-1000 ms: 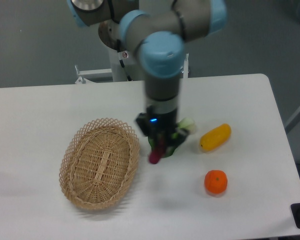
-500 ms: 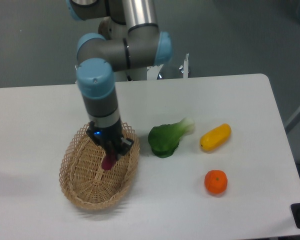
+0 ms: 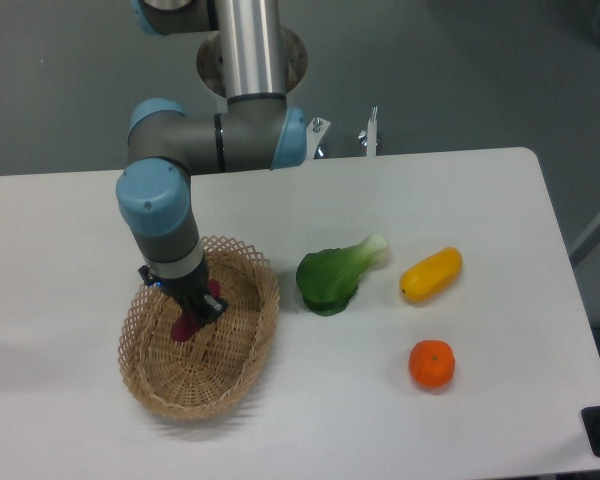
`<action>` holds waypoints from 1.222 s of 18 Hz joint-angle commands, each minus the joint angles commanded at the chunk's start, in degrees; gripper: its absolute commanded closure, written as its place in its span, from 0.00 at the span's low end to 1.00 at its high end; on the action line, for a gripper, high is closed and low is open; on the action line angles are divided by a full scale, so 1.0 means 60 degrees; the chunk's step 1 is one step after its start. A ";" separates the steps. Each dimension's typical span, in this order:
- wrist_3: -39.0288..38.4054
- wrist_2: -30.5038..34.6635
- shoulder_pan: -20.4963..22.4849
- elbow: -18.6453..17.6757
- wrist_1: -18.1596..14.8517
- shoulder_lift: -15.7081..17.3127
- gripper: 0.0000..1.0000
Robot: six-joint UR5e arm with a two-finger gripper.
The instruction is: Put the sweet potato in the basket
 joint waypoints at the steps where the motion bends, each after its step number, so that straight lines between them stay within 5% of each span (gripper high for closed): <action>1: 0.0000 0.0102 -0.0044 -0.0015 0.0000 -0.0015 0.70; 5: -0.0015 0.0133 -0.0059 0.0000 0.0029 -0.0015 0.63; 7: -0.0059 0.0162 -0.0059 0.0029 0.0204 0.0014 0.40; 8: -0.0015 0.0162 -0.0045 0.0072 0.0234 0.0087 0.15; 9: 0.0000 0.0162 -0.0045 0.0131 0.0234 0.0116 0.03; 15: -0.0132 0.0177 0.0130 0.0526 0.0264 0.0467 0.00; 22: -0.0556 0.0030 0.1404 0.1682 0.0190 0.0819 0.00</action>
